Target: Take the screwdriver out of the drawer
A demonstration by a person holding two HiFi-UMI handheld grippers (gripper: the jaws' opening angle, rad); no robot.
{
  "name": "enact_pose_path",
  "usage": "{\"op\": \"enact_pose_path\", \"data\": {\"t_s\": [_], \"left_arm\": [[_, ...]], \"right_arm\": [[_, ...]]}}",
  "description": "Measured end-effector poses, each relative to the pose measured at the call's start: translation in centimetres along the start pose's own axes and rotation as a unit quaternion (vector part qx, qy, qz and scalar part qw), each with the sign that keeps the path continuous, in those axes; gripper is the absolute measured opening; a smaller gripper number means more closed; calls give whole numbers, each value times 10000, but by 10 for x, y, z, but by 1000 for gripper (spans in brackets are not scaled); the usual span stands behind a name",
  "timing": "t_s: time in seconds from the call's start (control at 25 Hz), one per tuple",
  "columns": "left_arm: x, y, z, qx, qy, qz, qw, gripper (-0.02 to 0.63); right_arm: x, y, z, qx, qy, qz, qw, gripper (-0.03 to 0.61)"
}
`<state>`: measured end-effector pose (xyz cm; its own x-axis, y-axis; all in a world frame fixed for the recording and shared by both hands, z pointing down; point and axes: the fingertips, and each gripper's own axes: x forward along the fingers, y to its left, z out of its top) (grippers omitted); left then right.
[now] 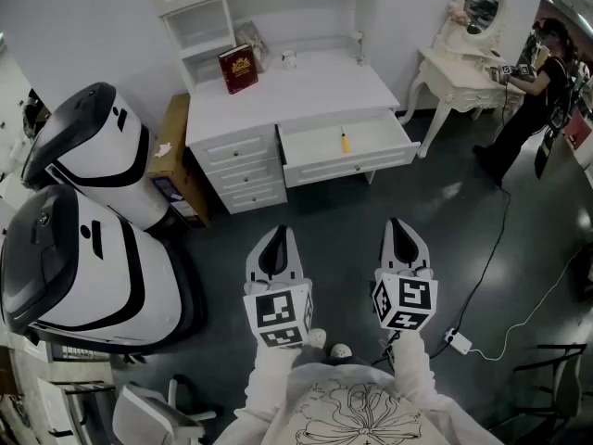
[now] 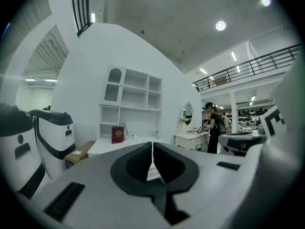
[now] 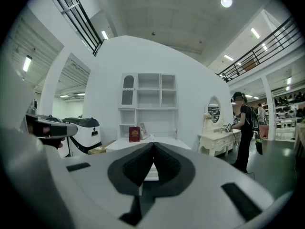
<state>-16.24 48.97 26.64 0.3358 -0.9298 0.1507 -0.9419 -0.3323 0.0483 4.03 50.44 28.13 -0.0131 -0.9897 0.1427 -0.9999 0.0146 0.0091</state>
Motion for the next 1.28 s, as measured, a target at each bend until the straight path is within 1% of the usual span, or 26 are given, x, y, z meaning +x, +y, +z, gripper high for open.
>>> {"op": "enact_pose_path", "data": {"t_s": [0.36,0.56,0.84,1.0,1.28], "left_arm": [[14,15,-2,-21,26,-85,10000,11],[26,25,-4,2,69,-205,9998,12],[38,33,-14,30,205,-369,9991,12],[48,38,-21,-3,305,-378,9988,11],[85,35,-28,-58,416,-354,9985,11]], "right_arm": [[15,7,-4,62,36,-105,9999,3],[23,14,-8,262,11,-208,9994,3],[33,24,-22,323,166,-267,9990,3],[43,23,-27,369,238,-297,9986,3],[80,9,-33,415,331,-225,9983,3]]}}
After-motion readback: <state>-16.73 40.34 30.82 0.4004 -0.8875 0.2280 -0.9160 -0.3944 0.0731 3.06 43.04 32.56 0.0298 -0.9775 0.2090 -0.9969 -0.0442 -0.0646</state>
